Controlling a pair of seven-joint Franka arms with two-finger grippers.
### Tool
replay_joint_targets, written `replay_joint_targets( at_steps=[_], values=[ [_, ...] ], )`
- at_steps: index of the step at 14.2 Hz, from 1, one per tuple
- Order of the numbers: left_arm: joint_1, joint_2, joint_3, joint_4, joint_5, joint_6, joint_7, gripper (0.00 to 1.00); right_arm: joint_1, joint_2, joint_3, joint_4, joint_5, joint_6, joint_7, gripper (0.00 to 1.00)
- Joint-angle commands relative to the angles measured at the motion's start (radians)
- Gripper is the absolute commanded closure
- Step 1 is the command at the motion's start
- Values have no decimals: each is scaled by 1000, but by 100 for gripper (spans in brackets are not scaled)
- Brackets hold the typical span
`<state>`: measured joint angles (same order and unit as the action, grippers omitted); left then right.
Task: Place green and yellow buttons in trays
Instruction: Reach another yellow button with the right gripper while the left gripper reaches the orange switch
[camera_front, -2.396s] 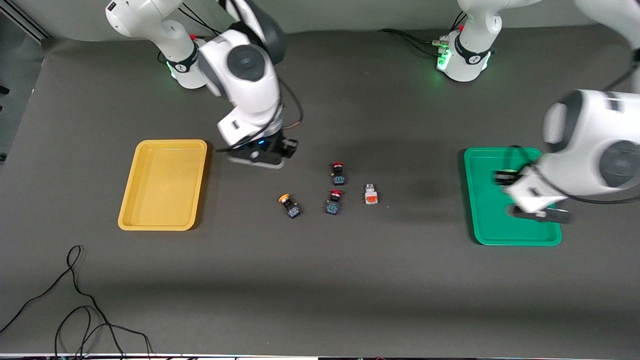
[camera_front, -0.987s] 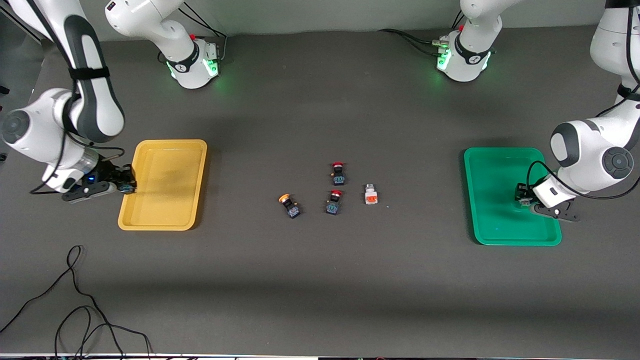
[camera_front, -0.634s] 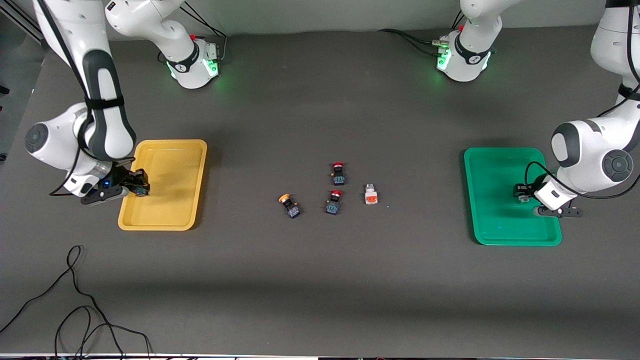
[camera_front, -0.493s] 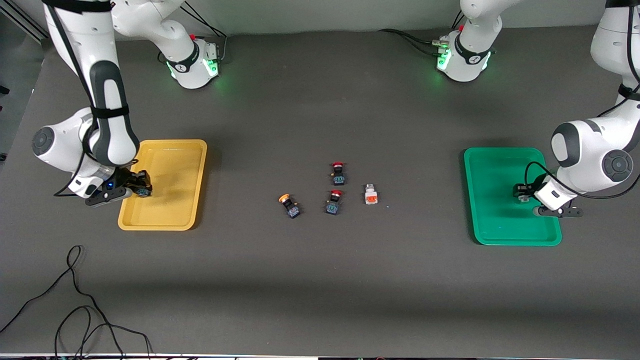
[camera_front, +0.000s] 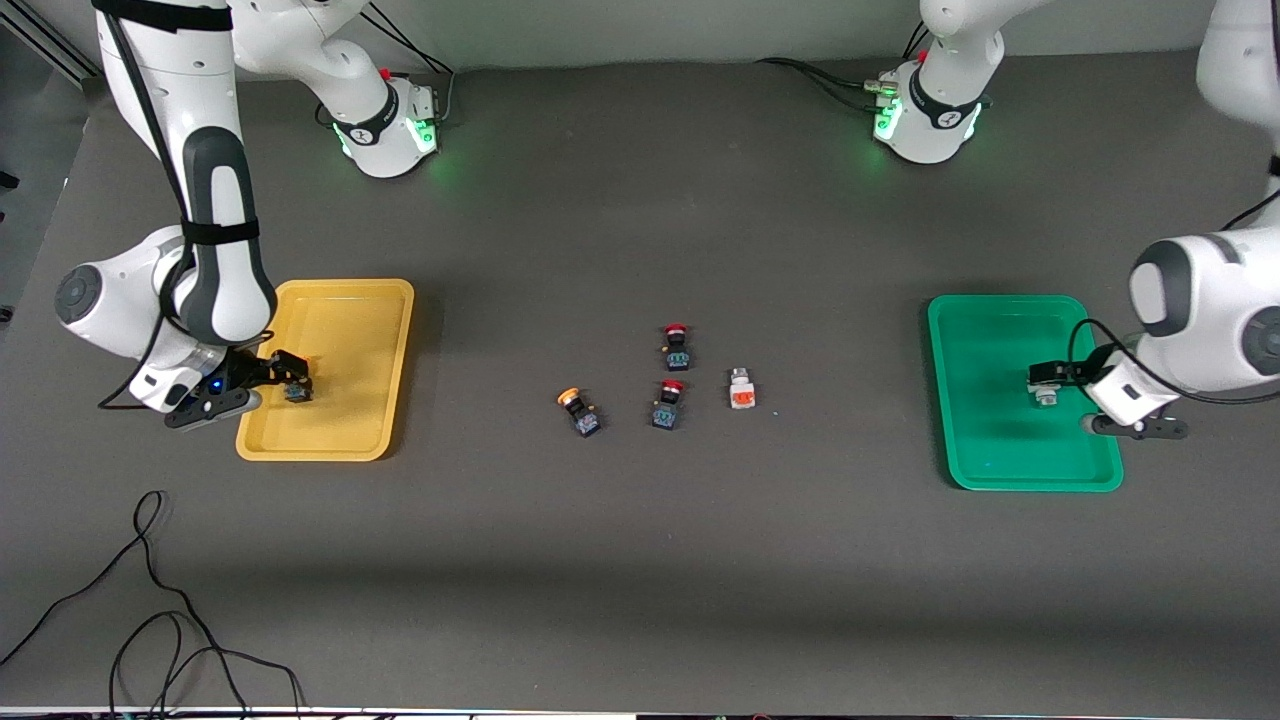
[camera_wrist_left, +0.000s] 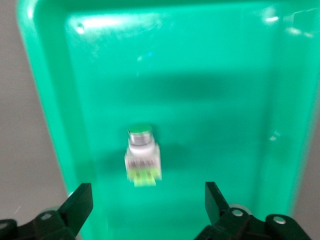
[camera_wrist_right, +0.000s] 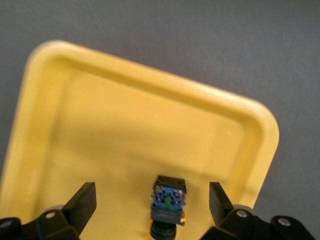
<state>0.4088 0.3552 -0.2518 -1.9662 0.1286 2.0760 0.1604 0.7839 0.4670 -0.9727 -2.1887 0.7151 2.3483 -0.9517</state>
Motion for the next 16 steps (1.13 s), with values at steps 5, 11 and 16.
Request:
replay_joint_targets(
  at_steps=[5, 11, 16],
  values=[
    [-212, -10, -27, 291, -153, -361, -316, 0, 9, 5, -37, 481, -292, -483, 396, 0],
    [-508, 85, -27, 311, -218, -127, -758, 0, 14, 76, 165, 639, -302, -501, 513, 0],
    [-630, 229, -26, 305, -213, 109, -825, 0, 18, 160, 385, 769, -299, -495, 747, 0]
  ],
)
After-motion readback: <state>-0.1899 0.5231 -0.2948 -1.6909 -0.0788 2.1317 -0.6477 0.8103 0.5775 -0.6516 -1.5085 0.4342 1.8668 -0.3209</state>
